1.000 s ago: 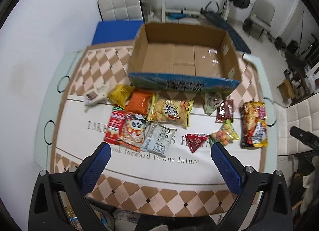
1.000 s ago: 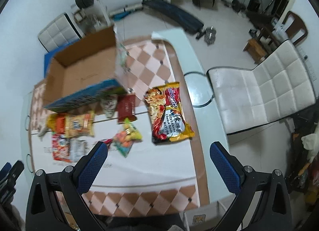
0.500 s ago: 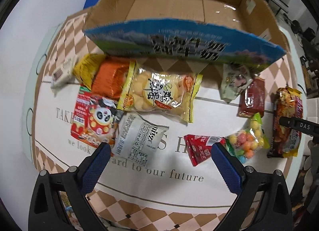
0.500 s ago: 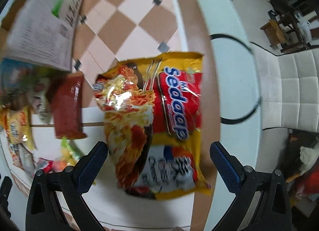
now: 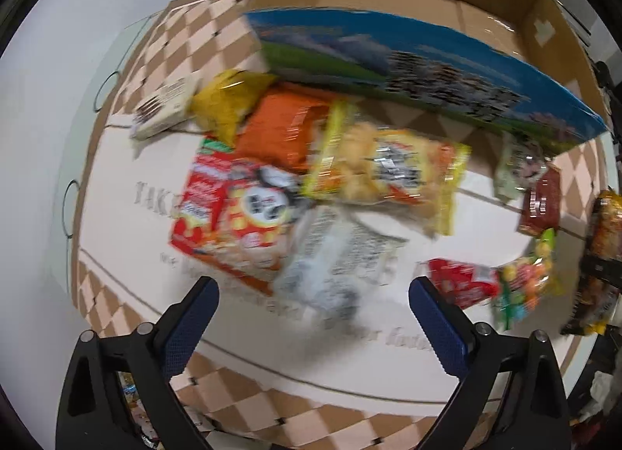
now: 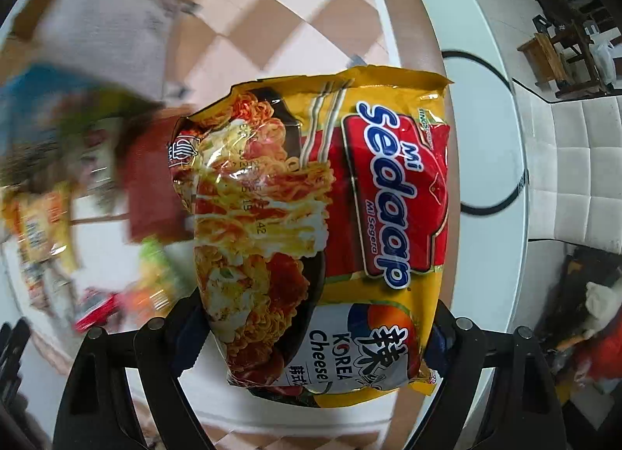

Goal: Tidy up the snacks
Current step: 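Grasp the panda-print bag with the left tool while the right tool grasps the Sedaap noodle pack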

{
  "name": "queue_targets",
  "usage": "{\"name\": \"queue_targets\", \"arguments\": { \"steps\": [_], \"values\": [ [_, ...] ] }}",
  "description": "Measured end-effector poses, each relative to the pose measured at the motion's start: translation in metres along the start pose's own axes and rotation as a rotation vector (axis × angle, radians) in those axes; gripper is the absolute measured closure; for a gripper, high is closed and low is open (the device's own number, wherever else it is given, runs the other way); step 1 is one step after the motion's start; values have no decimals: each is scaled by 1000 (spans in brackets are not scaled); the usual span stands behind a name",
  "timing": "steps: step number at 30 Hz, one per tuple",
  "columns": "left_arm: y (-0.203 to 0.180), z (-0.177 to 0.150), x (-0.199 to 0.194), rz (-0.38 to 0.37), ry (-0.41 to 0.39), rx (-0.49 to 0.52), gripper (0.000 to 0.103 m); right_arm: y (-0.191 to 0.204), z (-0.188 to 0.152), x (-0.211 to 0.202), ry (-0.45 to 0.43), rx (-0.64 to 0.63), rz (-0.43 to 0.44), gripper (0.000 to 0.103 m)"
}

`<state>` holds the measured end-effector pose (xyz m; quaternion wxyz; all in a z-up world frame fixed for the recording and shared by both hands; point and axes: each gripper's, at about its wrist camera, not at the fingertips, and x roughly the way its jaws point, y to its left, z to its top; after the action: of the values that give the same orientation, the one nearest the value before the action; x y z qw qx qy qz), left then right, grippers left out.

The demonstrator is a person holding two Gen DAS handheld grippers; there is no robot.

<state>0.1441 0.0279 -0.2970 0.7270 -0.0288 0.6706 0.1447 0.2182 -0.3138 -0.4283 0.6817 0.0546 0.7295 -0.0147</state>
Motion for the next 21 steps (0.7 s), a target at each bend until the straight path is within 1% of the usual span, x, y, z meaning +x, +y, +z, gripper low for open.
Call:
{"name": "queue_targets", "arguments": {
  "steps": [4,7,9,10,14,16,17,18,20,21],
  "values": [
    [30,-1,5,11,17,-11,4,24,-27,-25,-37,-26,91,13],
    [44,5,12,15,22,13,5,47,-43,-24,-48,-46,137,13],
    [47,12,19,11,35,40,5,61,-52,-21,-39,-47,141,13],
    [47,16,22,9,38,55,5,70,-54,-29,-30,-43,145,13],
    [46,32,45,17,54,128,5,82,-61,-21,-1,-32,128,13],
    [44,35,60,11,74,170,6,86,-62,-27,7,-19,114,13],
    [43,37,68,5,86,190,13,82,-57,-23,10,-11,108,13],
    [43,36,75,2,99,203,27,81,-56,-20,13,-3,103,13],
    [43,34,88,-39,131,223,43,79,-57,-17,14,11,95,12],
    [44,33,92,-63,140,225,48,85,-61,-26,13,20,89,12]
  ]
}}
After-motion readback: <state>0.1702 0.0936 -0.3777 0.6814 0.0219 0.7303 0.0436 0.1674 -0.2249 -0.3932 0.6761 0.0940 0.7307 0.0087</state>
